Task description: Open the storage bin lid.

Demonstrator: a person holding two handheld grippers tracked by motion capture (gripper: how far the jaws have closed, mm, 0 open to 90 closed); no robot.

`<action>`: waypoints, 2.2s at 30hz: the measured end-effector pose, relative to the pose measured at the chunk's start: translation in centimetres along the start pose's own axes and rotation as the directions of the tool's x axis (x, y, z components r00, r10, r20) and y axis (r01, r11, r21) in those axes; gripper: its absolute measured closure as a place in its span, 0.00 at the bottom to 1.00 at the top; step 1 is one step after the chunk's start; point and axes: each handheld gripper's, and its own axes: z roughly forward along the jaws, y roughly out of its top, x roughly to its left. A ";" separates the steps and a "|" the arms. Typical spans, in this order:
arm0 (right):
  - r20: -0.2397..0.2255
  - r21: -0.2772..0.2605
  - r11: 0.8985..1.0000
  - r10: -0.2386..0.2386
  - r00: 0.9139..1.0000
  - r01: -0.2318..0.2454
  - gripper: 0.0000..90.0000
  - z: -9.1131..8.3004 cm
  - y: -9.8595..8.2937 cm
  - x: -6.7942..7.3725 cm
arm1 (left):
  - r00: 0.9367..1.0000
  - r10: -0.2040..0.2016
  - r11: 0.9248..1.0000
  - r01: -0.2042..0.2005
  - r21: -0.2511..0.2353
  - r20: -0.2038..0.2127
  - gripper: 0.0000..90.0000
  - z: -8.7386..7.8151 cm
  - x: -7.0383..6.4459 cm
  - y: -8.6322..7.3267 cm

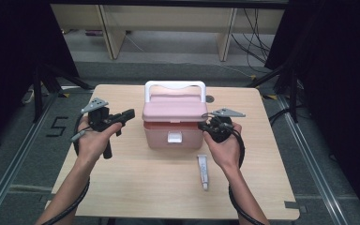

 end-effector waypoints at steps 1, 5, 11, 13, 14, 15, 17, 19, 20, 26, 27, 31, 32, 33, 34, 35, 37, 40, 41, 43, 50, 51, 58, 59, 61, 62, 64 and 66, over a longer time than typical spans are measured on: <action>-0.002 0.001 1.000 0.001 1.000 -0.001 1.00 0.0 0.0 0.0 | 1.000 0.002 1.000 -0.002 0.005 0.004 1.00 -0.1 -0.1 -0.2; -0.002 -0.009 1.000 0.004 1.000 -0.004 1.00 -0.1 0.2 0.0 | 1.000 0.006 0.999 -0.007 0.037 0.023 1.00 0.1 -0.5 -1.7; 0.008 -0.021 1.000 0.002 1.000 -0.002 1.00 -0.3 0.7 0.1 | 0.999 0.035 0.998 -0.036 0.047 0.019 1.00 1.7 -1.1 -3.1; 0.004 -0.023 1.000 0.004 1.000 -0.004 1.00 -0.3 0.8 0.1 | 0.999 0.040 0.998 -0.041 0.044 0.024 1.00 2.5 -1.4 -3.5; 0.013 -0.026 0.999 0.023 1.000 -0.022 1.00 -0.3 0.8 0.3 | 0.999 0.049 0.998 -0.050 0.041 0.020 1.00 2.8 -1.5 -3.7; 0.012 -0.026 0.999 0.025 1.000 -0.024 1.00 -0.4 0.9 0.3 | 0.998 0.057 0.998 -0.057 0.038 0.013 1.00 3.2 -1.6 -3.8; 0.016 -0.029 1.000 0.001 1.000 0.000 1.00 -0.4 1.0 0.2 | 0.998 0.064 0.998 -0.064 0.029 0.005 1.00 3.9 -1.7 -4.1; 0.006 -0.031 0.999 0.006 1.000 -0.006 1.00 -0.4 1.0 0.2 | 0.997 0.079 0.997 -0.079 0.019 -0.012 1.00 4.6 -1.9 -4.3; 0.006 -0.033 0.999 0.004 1.000 -0.004 1.00 -0.4 1.1 0.2 | 0.996 0.083 0.996 -0.083 0.015 -0.019 1.00 4.9 -1.9 -4.4; 0.003 -0.030 0.999 0.010 1.000 -0.010 1.00 -0.4 1.2 0.2 | 0.996 0.077 0.997 -0.076 0.013 -0.044 1.00 6.2 -1.7 -4.6; -0.001 -0.031 1.000 0.008 1.000 -0.008 1.00 -0.4 1.2 0.2 | 0.996 0.079 0.997 -0.078 0.014 -0.049 1.00 6.4 -1.7 -4.6; 0.000 -0.034 0.999 0.020 1.000 -0.020 1.00 -0.5 1.4 0.2 | 0.994 0.091 0.996 -0.090 0.023 -0.065 1.00 6.9 -1.7 -5.0; 0.006 -0.035 0.999 0.008 1.000 -0.008 1.00 -0.5 1.5 0.2 | 0.993 0.093 0.995 -0.091 0.026 -0.068 1.00 6.9 -1.7 -5.1; 0.008 -0.040 0.999 0.001 1.000 0.000 1.00 -0.5 1.6 0.2 | 0.993 0.095 0.995 -0.094 0.025 -0.071 1.00 7.0 -1.7 -5.3; 0.004 -0.039 0.999 0.015 1.000 -0.015 1.00 -0.6 1.7 0.2 | 0.993 0.099 0.995 -0.097 0.029 -0.071 1.00 7.1 -1.7 -5.4; 0.014 -0.045 0.999 -0.008 1.000 0.009 1.00 -0.7 1.8 0.1 | 0.993 0.097 0.995 -0.095 0.029 -0.071 1.00 7.2 -1.7 -5.5; 0.009 -0.048 0.999 0.004 1.000 -0.003 1.00 -0.7 2.0 0.2 | 0.992 0.098 0.995 -0.097 0.021 -0.080 1.00 7.3 -1.7 -5.6; 0.010 -0.053 0.999 -0.002 1.000 0.002 1.00 -0.8 2.4 0.2 | 0.990 0.110 0.994 -0.108 0.020 -0.086 1.00 7.4 -1.6 -5.6; 0.016 -0.047 0.999 0.019 1.000 -0.019 1.00 -0.9 2.4 0.3 | 0.990 0.112 0.994 -0.111 0.021 -0.088 1.00 7.4 -1.6 -5.6; 0.017 -0.055 0.998 -0.005 1.000 0.006 1.00 -0.9 2.6 0.2 | 0.990 0.113 0.994 -0.112 0.020 -0.090 1.00 7.5 -1.6 -5.7; 0.017 -0.062 0.998 0.009 1.000 -0.008 1.00 -0.9 3.1 0.2 | 0.987 0.124 0.992 -0.123 0.017 -0.099 1.00 7.6 -1.7 -5.7; 0.017 -0.062 0.998 0.009 1.000 -0.008 1.00 -0.9 3.1 0.2 | 0.987 0.125 0.992 -0.124 0.018 -0.100 1.00 7.6 -1.7 -5.8; 0.021 -0.089 0.996 0.008 1.000 -0.006 1.00 -1.0 4.1 0.3 | 0.987 0.126 0.992 -0.125 0.019 -0.100 1.00 7.7 -1.6 -5.7; 0.023 -0.088 0.996 -0.006 1.000 0.008 1.00 -1.1 4.3 0.2 | 0.987 0.126 0.992 -0.125 0.018 -0.100 1.00 7.7 -1.6 -5.8; 0.020 -0.100 0.995 -0.002 1.000 0.004 1.00 -1.1 4.5 0.3 | 0.987 0.126 0.992 -0.125 0.018 -0.101 1.00 7.7 -1.6 -5.8; 0.032 -0.102 0.995 -0.007 0.999 0.010 1.00 -1.2 4.7 0.3 | 0.987 0.126 0.992 -0.125 0.017 -0.101 1.00 7.8 -1.6 -5.8; 0.027 -0.107 0.994 -0.003 1.000 0.006 1.00 -1.2 4.9 0.3 | 0.987 0.126 0.992 -0.125 0.017 -0.100 1.00 7.8 -1.6 -5.8; 0.030 -0.120 0.993 -0.005 1.000 0.009 1.00 -1.2 5.2 0.3 | 0.987 0.124 0.992 -0.123 0.015 -0.099 1.00 7.8 -1.6 -5.8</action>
